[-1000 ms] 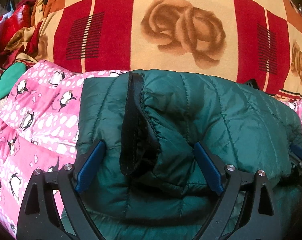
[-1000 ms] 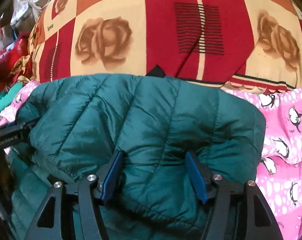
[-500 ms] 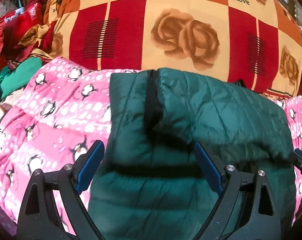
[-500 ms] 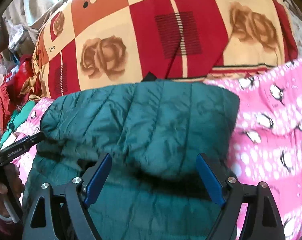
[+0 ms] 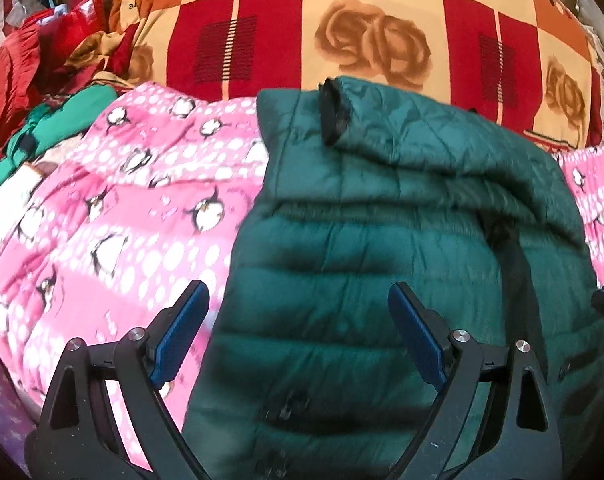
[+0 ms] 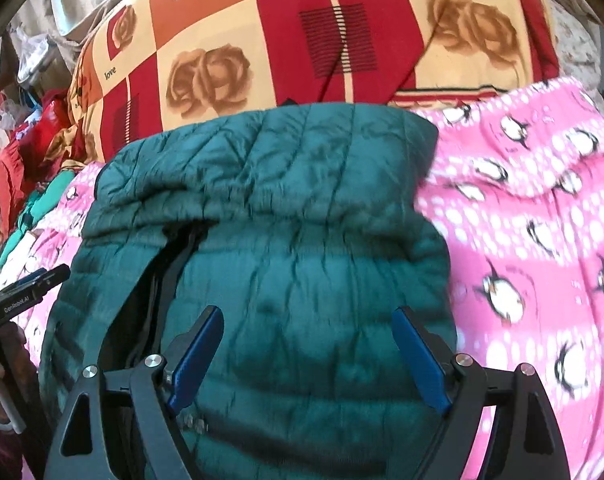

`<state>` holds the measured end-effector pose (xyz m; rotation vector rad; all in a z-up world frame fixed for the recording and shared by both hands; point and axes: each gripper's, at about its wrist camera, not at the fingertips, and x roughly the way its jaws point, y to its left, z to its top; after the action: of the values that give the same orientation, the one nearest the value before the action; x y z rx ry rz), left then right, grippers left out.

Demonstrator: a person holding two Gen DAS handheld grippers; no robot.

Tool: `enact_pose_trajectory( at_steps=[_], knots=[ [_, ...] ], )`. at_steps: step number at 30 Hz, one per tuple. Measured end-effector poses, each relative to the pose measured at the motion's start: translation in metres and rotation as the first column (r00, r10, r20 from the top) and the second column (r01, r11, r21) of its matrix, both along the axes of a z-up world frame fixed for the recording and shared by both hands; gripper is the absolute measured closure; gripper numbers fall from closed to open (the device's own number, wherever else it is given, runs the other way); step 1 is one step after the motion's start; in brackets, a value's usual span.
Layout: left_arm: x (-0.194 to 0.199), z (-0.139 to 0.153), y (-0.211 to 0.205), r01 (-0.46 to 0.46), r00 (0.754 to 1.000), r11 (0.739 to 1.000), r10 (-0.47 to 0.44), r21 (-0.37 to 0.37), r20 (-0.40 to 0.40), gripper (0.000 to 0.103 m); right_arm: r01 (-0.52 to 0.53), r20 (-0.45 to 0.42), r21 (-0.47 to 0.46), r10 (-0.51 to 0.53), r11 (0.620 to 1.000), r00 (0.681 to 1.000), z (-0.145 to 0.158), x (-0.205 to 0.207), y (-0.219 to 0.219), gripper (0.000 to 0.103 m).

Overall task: Fold large clothes
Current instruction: 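Move both tools to the jacket hem beside the zipper pockets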

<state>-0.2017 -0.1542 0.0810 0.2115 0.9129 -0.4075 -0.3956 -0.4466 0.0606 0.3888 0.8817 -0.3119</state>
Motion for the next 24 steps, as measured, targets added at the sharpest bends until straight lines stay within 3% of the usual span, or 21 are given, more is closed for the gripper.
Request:
enact_pose_trajectory(
  at_steps=[12,24],
  knots=[
    [-0.033,-0.014,0.033,-0.004,1.000,0.999,0.005,0.034,-0.017,0.012,0.026,-0.031,0.004,-0.026,1.000,0.999,-0.013,-0.051,0.016,0.019],
    [-0.054,-0.018,0.052,-0.019,1.000,0.999,0.020,0.049,-0.021,0.012,0.056,-0.086,-0.064,-0.062,0.996,0.994,-0.013,-0.084,0.033,0.019]
  ],
)
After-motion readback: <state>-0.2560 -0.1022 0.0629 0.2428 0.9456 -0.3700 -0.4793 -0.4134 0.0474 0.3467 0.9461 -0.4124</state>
